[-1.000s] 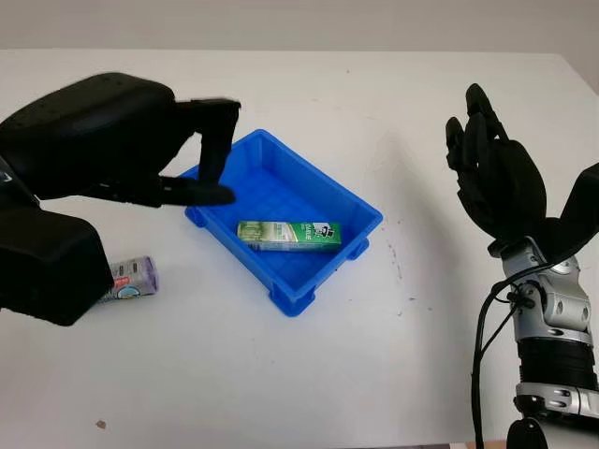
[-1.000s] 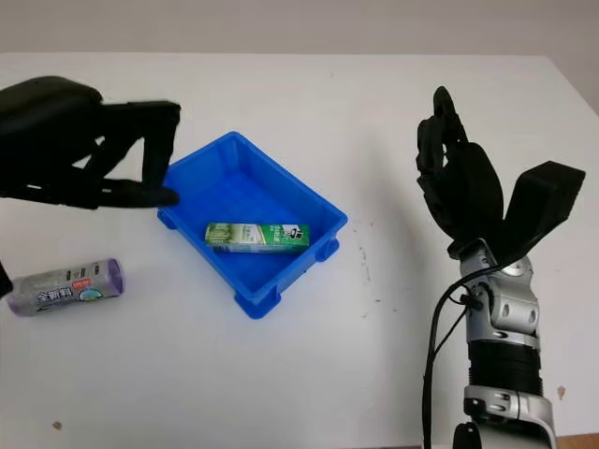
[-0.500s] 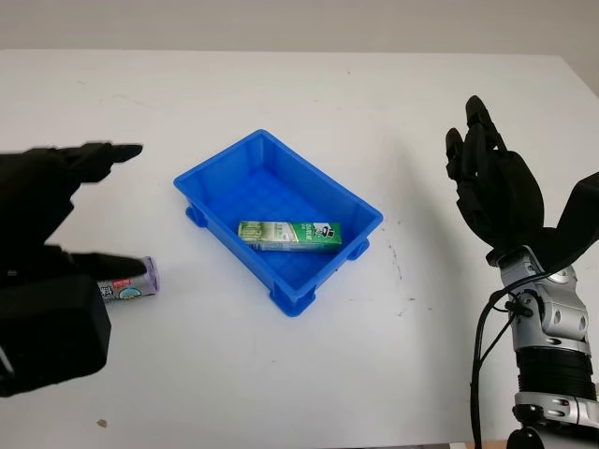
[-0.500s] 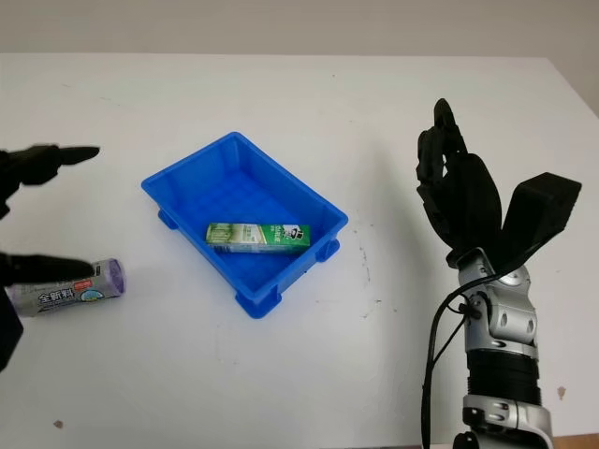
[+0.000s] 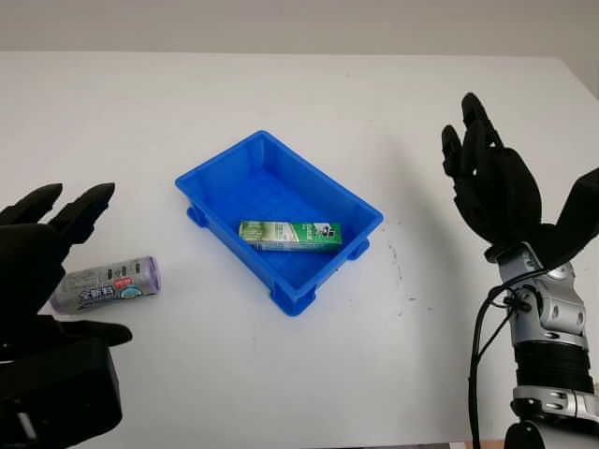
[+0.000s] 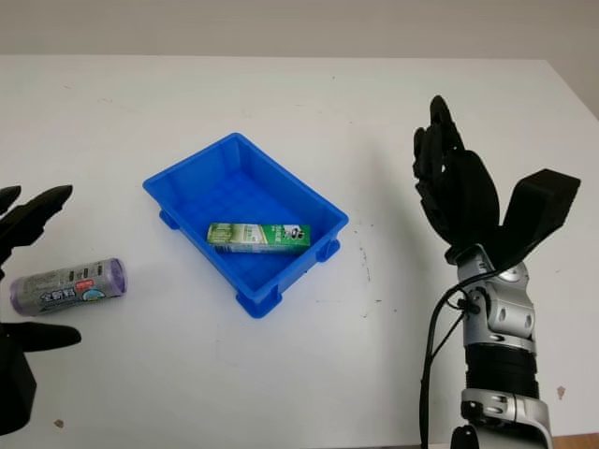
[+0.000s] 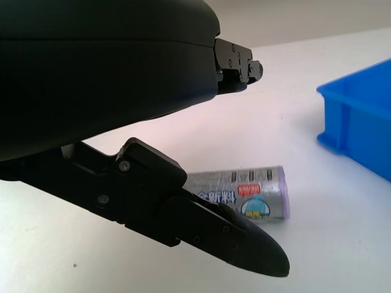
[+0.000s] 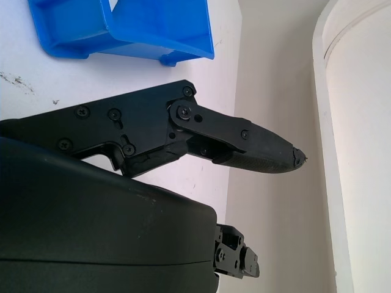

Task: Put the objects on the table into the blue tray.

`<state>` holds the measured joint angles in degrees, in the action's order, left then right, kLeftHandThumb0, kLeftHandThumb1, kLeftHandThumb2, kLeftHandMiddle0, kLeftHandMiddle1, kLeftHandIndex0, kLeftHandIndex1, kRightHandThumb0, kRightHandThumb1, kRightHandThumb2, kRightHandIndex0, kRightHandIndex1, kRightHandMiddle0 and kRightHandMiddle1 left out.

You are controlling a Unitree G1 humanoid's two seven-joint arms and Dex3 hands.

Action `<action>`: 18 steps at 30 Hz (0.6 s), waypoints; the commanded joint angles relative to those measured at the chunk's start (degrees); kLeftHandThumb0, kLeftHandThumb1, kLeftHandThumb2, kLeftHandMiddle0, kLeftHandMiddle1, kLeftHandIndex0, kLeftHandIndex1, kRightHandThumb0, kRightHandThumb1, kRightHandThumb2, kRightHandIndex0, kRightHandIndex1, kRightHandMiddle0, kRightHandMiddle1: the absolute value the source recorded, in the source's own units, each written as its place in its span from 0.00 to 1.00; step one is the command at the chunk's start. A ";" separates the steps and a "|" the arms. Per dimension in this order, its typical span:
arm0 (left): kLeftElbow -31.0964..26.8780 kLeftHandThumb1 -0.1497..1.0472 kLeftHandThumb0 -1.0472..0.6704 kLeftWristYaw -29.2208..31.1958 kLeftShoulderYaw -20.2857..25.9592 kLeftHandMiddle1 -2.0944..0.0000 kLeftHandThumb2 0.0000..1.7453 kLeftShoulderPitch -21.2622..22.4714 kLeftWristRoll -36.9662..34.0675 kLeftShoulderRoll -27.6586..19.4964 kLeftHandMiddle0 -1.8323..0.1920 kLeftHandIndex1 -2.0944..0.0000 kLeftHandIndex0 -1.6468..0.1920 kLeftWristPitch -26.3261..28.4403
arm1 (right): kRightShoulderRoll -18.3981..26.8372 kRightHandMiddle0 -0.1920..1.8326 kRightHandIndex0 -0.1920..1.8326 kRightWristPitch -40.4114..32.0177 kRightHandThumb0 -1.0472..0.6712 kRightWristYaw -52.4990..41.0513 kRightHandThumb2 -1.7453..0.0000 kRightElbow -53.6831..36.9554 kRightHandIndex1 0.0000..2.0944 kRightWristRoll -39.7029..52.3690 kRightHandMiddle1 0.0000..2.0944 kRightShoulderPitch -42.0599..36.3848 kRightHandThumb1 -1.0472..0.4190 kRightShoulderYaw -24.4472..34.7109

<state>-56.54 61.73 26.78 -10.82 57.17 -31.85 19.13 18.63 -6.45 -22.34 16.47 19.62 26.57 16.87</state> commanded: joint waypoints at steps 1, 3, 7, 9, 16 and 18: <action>0.60 0.83 0.17 -1.50 -2.60 0.97 0.02 -0.17 2.92 1.14 0.93 0.97 0.91 -0.43 | 0.82 0.00 0.00 0.47 0.20 -0.11 0.59 0.29 0.00 0.30 0.00 0.44 0.00 0.53; 3.81 0.80 0.21 -5.59 -4.66 0.97 0.02 -0.15 5.40 1.61 0.93 0.97 0.91 -2.18 | 0.83 0.00 0.00 0.53 0.20 -0.25 0.59 0.42 0.00 0.34 0.00 0.52 0.00 0.53; 11.99 0.77 0.26 -19.69 -7.63 0.96 0.02 -0.14 10.35 0.63 0.86 0.95 0.83 -8.07 | 0.88 0.00 0.00 0.78 0.20 -0.23 0.59 0.48 0.00 -0.01 0.00 0.52 0.00 0.35; 15.06 0.76 0.28 -25.90 -8.42 0.96 0.03 -0.26 12.65 0.31 0.81 0.94 0.79 -10.14 | 0.82 0.00 0.00 0.75 0.20 -0.18 0.59 0.26 0.00 0.04 0.00 0.45 0.00 0.34; 22.94 0.92 0.36 -29.83 -12.12 0.81 0.04 3.55 16.73 -1.97 0.73 0.94 0.70 -11.52 | 1.28 0.00 0.00 0.51 0.19 -0.38 0.61 -0.74 0.00 0.17 0.00 -0.18 0.00 0.46; 23.93 0.95 0.36 -32.03 -13.17 0.48 0.03 4.05 18.07 -3.05 0.79 0.93 0.66 -12.59 | 1.57 0.00 0.00 0.13 0.19 -0.80 0.61 -0.92 0.00 0.45 0.00 -0.23 0.00 0.56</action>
<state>-32.96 31.04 14.27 -7.29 74.57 -33.76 7.15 19.02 -6.32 -22.81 16.50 19.60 26.66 16.91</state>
